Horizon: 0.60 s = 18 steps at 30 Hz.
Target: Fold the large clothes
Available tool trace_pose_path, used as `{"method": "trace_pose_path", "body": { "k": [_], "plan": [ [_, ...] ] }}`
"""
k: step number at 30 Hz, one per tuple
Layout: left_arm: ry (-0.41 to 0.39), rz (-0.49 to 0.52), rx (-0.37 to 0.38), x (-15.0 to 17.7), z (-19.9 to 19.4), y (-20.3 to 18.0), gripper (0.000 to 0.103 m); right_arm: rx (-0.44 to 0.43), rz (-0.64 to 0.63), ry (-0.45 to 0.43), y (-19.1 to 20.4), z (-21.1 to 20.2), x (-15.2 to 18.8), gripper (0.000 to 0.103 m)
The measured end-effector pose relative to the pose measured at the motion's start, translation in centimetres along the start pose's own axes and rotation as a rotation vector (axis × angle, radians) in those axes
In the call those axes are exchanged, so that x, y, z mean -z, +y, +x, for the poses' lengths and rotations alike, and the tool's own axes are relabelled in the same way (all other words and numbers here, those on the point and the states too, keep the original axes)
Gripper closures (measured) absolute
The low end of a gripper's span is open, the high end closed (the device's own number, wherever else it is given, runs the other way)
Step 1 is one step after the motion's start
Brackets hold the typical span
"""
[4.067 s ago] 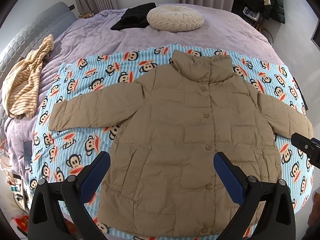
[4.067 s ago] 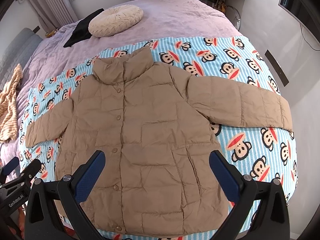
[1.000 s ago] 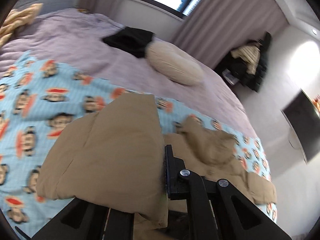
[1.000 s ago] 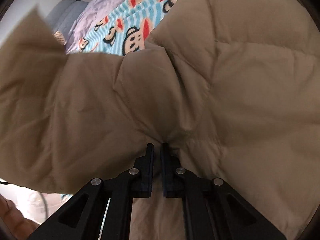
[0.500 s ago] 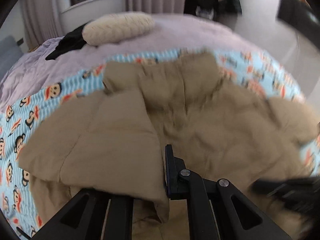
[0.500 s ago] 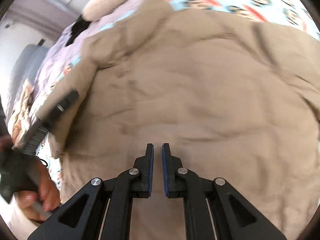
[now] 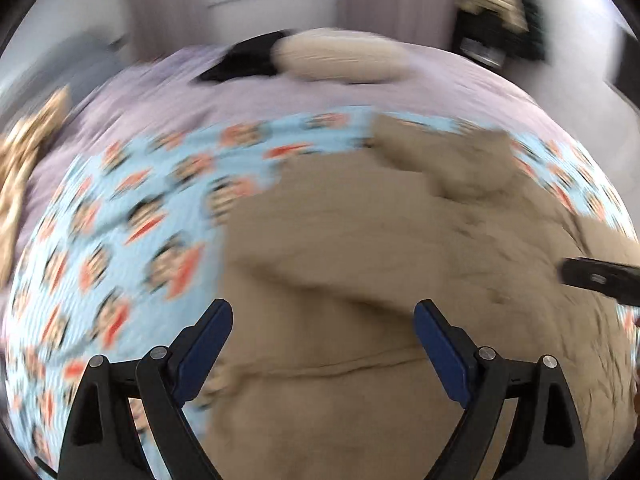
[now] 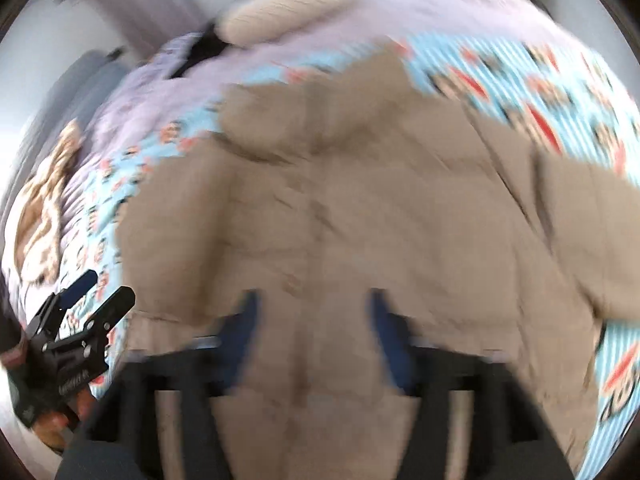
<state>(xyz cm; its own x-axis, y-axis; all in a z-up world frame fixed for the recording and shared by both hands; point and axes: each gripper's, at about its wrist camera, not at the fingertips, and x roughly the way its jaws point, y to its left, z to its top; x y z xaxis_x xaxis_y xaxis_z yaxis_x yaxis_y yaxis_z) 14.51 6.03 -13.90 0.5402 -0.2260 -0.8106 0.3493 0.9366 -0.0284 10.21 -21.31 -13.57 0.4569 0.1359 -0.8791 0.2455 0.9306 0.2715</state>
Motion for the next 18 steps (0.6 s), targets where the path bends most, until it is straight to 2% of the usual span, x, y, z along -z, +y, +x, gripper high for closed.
{"method": "trace_pose_path", "body": {
  "k": [1, 3, 6, 8, 9, 11, 12, 14, 16, 18],
  "plan": [
    [0.025, -0.084, -0.011, -0.1, 0.6, 3.0, 0.010, -0.010, -0.048, -0.014, 1.0, -0.4, 0.2, 0.033],
    [0.087, -0.219, 0.024, -0.3, 2.2, 7.2, 0.010, -0.027, -0.188, -0.043, 5.3, -0.2, -0.7, 0.033],
    [0.160, -0.425, 0.161, 0.0, 5.1, 12.2, 0.010, -0.017, -0.378, -0.070, 11.1, 0.9, -0.8, 0.033],
    [0.195, -0.537, 0.281, 0.5, 7.1, 14.2, 0.010, 0.025, -0.499, -0.043, 14.5, 3.0, -0.2, 0.025],
    [0.203, -0.563, 0.295, 0.7, 7.9, 14.5, 0.010, 0.060, -0.558, -0.034, 16.1, 4.5, -0.1, 0.025],
    [0.211, -0.557, 0.292, 0.9, 8.9, 14.2, 0.010, 0.142, -0.667, -0.043, 18.5, 6.5, 0.6, 0.025],
    [0.215, -0.539, 0.288, 1.0, 9.3, 13.8, 0.010, 0.213, -0.727, -0.059, 19.6, 7.9, 1.0, 0.025],
    [0.227, -0.503, 0.285, 1.1, 9.8, 12.9, 0.010, 0.327, -0.776, -0.095, 20.2, 10.1, 1.0, 0.025],
    [0.235, -0.478, 0.288, 0.9, 10.2, 12.4, 0.010, 0.402, -0.714, -0.138, 18.6, 9.9, 0.6, 0.026],
    [0.226, -0.458, 0.300, 0.4, 10.4, 12.2, 0.010, 0.443, -0.545, -0.208, 15.8, 8.6, -0.9, 0.026]
  ]
}}
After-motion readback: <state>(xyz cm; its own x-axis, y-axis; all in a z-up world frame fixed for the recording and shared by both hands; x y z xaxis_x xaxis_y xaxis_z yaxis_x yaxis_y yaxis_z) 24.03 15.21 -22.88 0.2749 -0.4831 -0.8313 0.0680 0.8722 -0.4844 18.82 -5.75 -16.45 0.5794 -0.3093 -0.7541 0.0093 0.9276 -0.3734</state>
